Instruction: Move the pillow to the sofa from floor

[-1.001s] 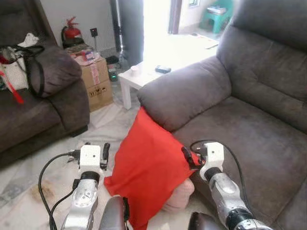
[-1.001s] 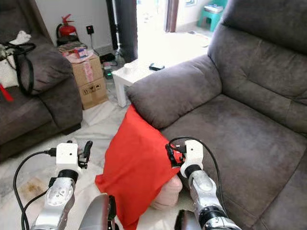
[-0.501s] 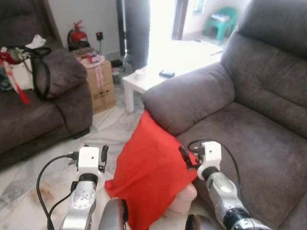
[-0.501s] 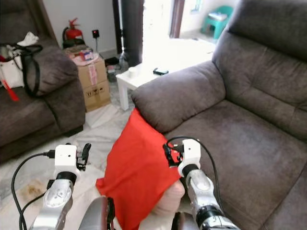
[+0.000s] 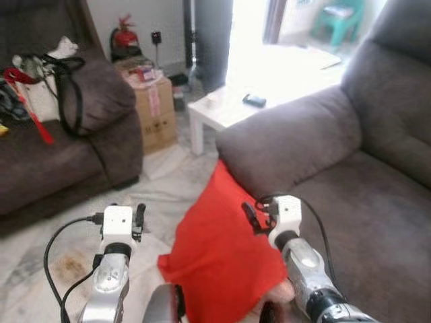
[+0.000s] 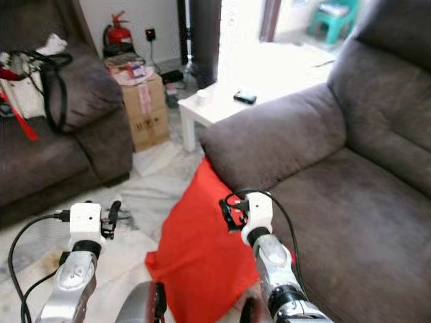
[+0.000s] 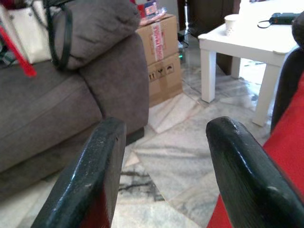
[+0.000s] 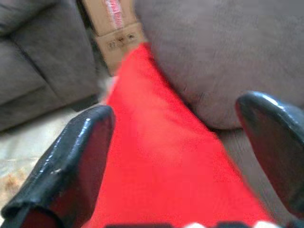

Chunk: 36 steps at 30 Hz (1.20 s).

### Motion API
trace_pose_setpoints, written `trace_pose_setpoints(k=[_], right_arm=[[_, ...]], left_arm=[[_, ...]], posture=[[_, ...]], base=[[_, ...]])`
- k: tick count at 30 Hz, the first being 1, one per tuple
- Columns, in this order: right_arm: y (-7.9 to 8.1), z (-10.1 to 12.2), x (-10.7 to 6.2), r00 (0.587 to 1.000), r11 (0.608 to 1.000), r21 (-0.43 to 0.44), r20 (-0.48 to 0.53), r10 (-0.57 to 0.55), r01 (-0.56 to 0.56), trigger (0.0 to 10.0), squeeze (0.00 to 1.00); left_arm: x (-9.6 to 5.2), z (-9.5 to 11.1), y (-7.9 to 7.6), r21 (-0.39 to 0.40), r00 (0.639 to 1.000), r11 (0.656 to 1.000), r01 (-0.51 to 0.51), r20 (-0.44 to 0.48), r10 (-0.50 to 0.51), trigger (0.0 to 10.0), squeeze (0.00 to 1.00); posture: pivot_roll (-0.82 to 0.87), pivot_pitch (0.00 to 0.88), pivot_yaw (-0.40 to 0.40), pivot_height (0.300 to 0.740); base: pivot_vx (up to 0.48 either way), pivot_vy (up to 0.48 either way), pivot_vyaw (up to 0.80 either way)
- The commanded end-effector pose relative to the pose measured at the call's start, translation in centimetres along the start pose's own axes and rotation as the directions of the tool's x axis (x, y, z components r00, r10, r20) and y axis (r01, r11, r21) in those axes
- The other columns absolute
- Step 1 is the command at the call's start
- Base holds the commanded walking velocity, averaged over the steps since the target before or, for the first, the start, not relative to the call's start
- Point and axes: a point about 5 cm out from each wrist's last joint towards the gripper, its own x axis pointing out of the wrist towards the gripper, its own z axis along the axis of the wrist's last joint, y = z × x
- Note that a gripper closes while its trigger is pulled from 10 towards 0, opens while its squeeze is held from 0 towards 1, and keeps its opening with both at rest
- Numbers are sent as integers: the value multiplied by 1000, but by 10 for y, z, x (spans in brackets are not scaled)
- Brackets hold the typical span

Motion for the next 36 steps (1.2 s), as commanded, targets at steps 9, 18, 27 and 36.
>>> trace_pose_setpoints(k=[9, 18, 27, 36], right_arm=[[-11, -7, -4, 996, 998, -3, -56, -67, 67, 10000, 0], [-21, -25, -11, 968, 984, 45, -191, -161, 173, 10000, 1000], [-29, -22, -10, 962, 979, 97, -226, -155, 181, 10000, 1000], [-47, -41, -24, 875, 906, 205, -404, -267, 371, 10000, 1000]], left_arm=[[-12, -20, -7, 21, 991, 995, 93, -99, -90, 10000, 0], [-40, -56, 4, 50, 966, 995, 89, -246, -74, 10000, 0], [-58, -64, 13, 67, 959, 994, 85, -276, -64, 10000, 0], [-56, -63, 9, 62, 959, 994, 92, -273, -71, 10000, 0]], posture=[[73, 51, -28, 600], [80, 55, -30, 600], [88, 55, -36, 600], [81, 50, -34, 600]], base=[[28, 0, 0], [0, 0, 0], [0, 0, 0], [0, 0, 0]])
